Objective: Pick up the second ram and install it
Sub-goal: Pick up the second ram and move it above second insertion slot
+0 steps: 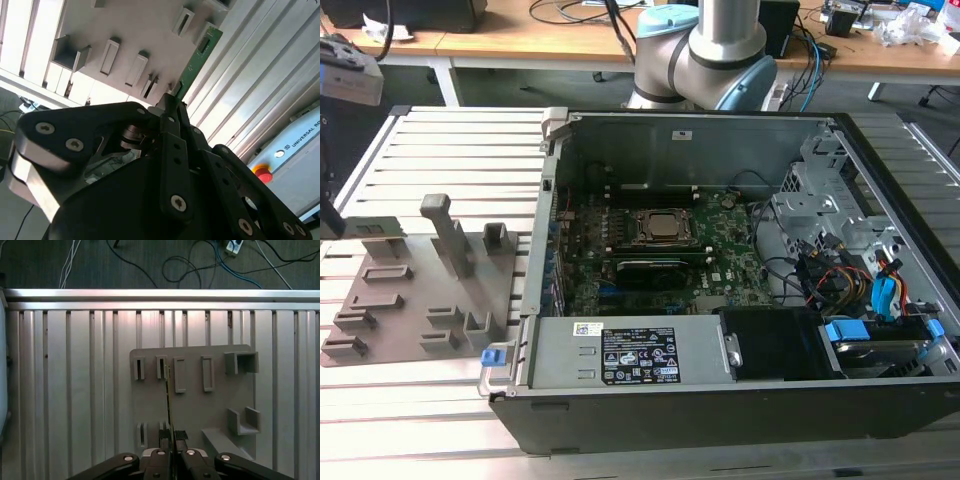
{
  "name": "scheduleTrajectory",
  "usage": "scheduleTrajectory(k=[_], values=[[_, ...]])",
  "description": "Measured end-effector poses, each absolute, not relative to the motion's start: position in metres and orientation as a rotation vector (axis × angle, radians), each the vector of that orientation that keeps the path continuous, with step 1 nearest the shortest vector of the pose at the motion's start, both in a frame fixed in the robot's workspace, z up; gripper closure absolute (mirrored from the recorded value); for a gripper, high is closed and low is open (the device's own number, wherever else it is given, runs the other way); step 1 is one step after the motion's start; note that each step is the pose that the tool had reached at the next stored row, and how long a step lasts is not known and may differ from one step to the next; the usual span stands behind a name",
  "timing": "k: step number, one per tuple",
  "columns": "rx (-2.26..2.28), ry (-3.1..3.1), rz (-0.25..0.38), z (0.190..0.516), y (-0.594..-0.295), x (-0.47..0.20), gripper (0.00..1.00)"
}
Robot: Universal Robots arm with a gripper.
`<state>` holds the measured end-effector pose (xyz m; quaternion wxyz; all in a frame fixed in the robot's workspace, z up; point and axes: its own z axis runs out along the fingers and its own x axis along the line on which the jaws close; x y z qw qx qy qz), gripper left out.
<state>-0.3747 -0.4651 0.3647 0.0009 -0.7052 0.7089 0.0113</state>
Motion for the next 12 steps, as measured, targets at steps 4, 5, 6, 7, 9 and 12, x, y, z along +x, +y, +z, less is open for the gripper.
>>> scheduleTrajectory(k=[4,5,6,7,9,12], values=[[-2.214,2.226,0.035,0.385,-0.465,-0.375,0.86],[-2.214,2.226,0.035,0.391,-0.465,-0.375,0.86],[-2.214,2.226,0.035,0.396,-0.465,-0.375,0.86],[-2.214,2.226,0.035,0.399,-0.465,-0.375,0.86],[-2.214,2.226,0.035,0.405,-0.465,-0.375,0.86],[-2.214,2.226,0.035,0.412,-0.465,-0.375,0.86]])
